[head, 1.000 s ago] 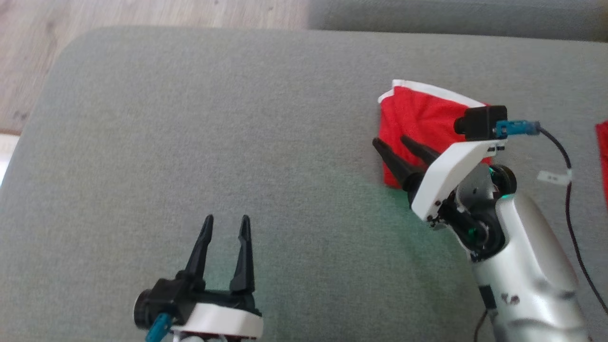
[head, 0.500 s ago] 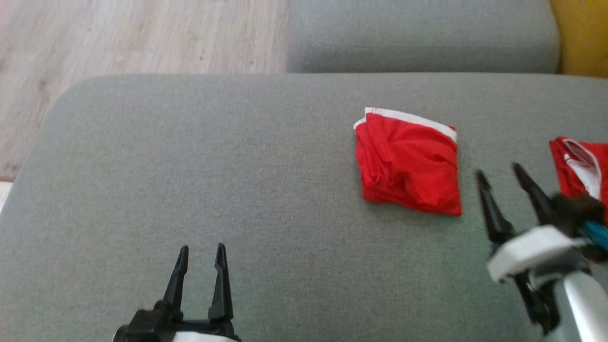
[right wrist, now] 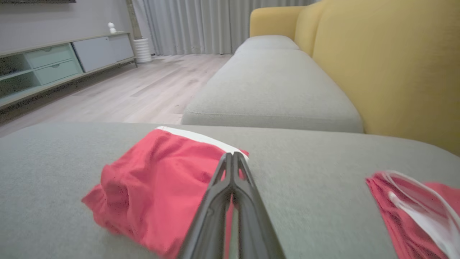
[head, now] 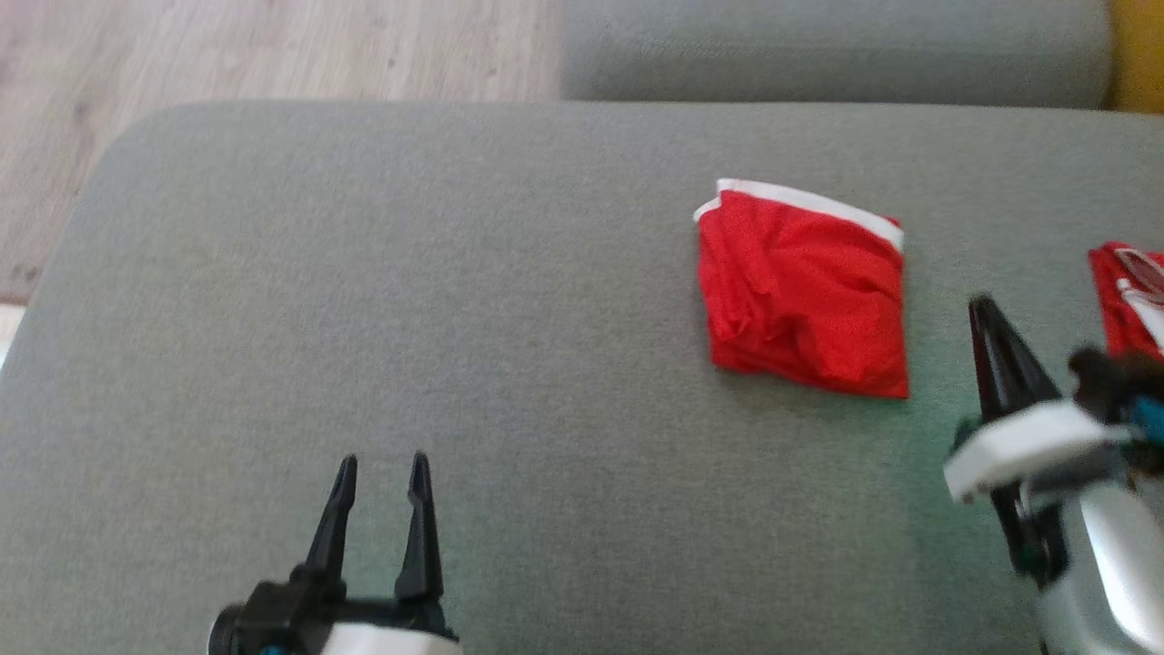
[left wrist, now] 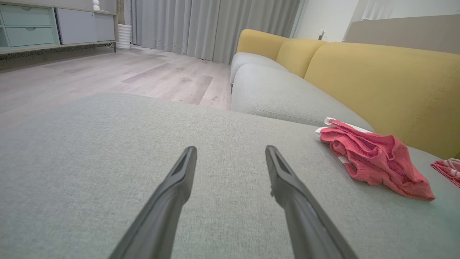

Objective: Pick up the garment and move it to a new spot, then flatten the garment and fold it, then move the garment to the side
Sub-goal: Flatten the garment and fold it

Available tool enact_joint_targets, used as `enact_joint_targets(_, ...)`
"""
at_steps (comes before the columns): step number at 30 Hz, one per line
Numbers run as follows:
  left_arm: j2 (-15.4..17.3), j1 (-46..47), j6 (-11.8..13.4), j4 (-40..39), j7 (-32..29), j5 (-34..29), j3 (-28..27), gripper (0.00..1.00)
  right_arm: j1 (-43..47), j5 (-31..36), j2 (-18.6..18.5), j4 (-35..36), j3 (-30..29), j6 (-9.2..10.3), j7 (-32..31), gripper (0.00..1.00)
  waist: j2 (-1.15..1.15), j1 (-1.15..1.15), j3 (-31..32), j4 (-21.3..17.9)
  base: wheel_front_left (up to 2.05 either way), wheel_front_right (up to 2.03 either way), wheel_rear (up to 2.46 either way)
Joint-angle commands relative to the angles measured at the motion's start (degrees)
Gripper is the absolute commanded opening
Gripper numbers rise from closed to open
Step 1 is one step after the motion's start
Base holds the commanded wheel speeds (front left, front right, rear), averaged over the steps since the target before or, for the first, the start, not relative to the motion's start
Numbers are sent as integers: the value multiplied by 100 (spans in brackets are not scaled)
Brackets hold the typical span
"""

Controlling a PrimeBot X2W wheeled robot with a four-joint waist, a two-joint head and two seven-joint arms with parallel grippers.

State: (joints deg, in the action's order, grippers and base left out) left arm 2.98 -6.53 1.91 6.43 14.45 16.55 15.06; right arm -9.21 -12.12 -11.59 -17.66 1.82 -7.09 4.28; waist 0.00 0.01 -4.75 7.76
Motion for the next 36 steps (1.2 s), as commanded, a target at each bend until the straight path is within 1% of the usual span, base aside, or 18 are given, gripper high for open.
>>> enact_joint_targets(1, -10, 402, -19, -198, 55, 3, -82, 100, -612, 3, -106, -81, 243, -40, -4, 0, 0, -1, -243, 184, 0, 0, 0)
enact_joint_targets(5, -10, 608, 22, -194, 55, 79, 121, 100, -1284, 39, 30, -839, 366, -40, -29, 0, 0, -1, -500, 376, 0, 0, 0)
enact_joint_targets(6, -10, 608, 22, -194, 55, 79, 121, 100, -1284, 39, 30, -839, 366, -40, -29, 0, 0, -1, -500, 376, 0, 0, 0)
enact_joint_targets(11, -10, 783, 75, -167, 55, 121, 285, 100, -1936, 303, 137, -1821, 568, -40, 18, 0, 0, -1, -715, 617, 0, 0, 0)
enact_joint_targets(16, -10, 805, 149, -151, 55, 153, 241, 100, -2193, 399, 364, -2492, 888, -40, 290, 0, 0, -1, -759, 756, 0, 0, 0)
enact_joint_targets(19, -10, 781, 162, -147, 55, 162, 201, 100, -2209, 398, 513, -2778, 1211, -40, 401, 0, 0, -1, -740, 771, 0, 0, 0)
enact_joint_targets(24, -10, 788, 192, -141, 55, 214, 207, 100, -2175, 280, 719, -3083, 1864, -40, 491, 0, 0, -1, -665, 726, 0, 0, 0)
enact_joint_targets(30, -10, 757, 219, -136, 55, 248, 196, 100, -2123, 239, 801, -3212, 2679, -40, 610, 0, 0, -1, -544, 615, 0, 0, 0)
enact_joint_targets(36, -10, 693, 229, -146, 55, 288, 166, 100, -2031, 337, 809, -3221, 3091, -40, 839, 0, 0, -1, -409, 476, 0, 0, 0)
